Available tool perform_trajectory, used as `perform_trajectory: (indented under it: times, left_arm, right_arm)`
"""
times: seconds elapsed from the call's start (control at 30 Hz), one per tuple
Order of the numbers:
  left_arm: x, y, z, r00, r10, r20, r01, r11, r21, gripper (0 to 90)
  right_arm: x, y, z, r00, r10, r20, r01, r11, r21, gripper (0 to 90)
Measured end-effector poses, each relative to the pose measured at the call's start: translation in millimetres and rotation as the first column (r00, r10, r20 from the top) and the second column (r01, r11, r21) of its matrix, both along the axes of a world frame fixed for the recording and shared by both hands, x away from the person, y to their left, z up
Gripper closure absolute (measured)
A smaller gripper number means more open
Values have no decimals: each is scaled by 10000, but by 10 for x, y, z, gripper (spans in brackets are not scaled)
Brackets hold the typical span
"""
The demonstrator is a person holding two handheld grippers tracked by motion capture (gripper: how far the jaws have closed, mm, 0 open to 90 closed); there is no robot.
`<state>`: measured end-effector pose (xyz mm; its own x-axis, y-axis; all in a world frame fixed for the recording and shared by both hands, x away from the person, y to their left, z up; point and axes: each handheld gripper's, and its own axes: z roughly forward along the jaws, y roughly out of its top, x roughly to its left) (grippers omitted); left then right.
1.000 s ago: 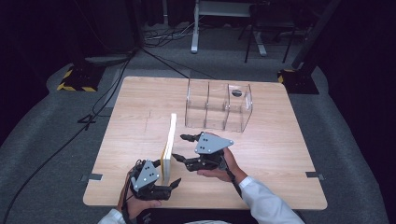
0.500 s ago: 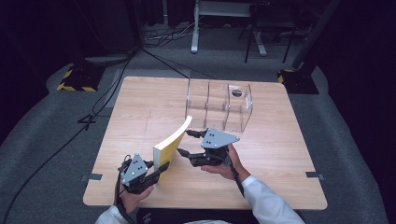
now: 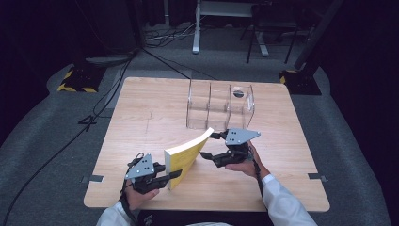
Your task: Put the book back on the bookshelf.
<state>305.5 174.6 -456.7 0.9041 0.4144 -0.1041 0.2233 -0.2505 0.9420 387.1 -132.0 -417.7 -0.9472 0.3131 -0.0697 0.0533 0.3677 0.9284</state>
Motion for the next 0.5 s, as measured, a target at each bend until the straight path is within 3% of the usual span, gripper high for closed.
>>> perform_trajectory:
  times: [0.03,0.1,0.2,0.33,0.43,0.5]
  left_arm:
    - [85,-73,-1,9996,-256,-113,255,9996,-113,737]
    - [122,-99,1,9995,-310,-64,310,9995,-67,736]
    - [225,-139,4,9990,-447,-32,447,9990,57,735]
    - [370,-84,5,9996,-269,-43,270,9995,157,722]
    - [392,-59,13,9999,-33,118,24,9971,755,709]
    - [397,-39,-2,10000,80,49,-84,9969,781,684]
  right_arm:
    - [6,-49,-35,9997,214,-140,-214,9998,7,311]
    - [2,-73,-51,9988,441,-226,-441,9990,28,323]
    - [18,-129,-69,9995,192,-234,-189,9998,103,333]
    - [88,-282,-84,9982,7,-600,28,9983,582,479]
    - [70,-301,-77,9987,195,-477,-168,9983,563,507]
    - [36,-272,-62,9989,405,-246,-396,9986,360,519]
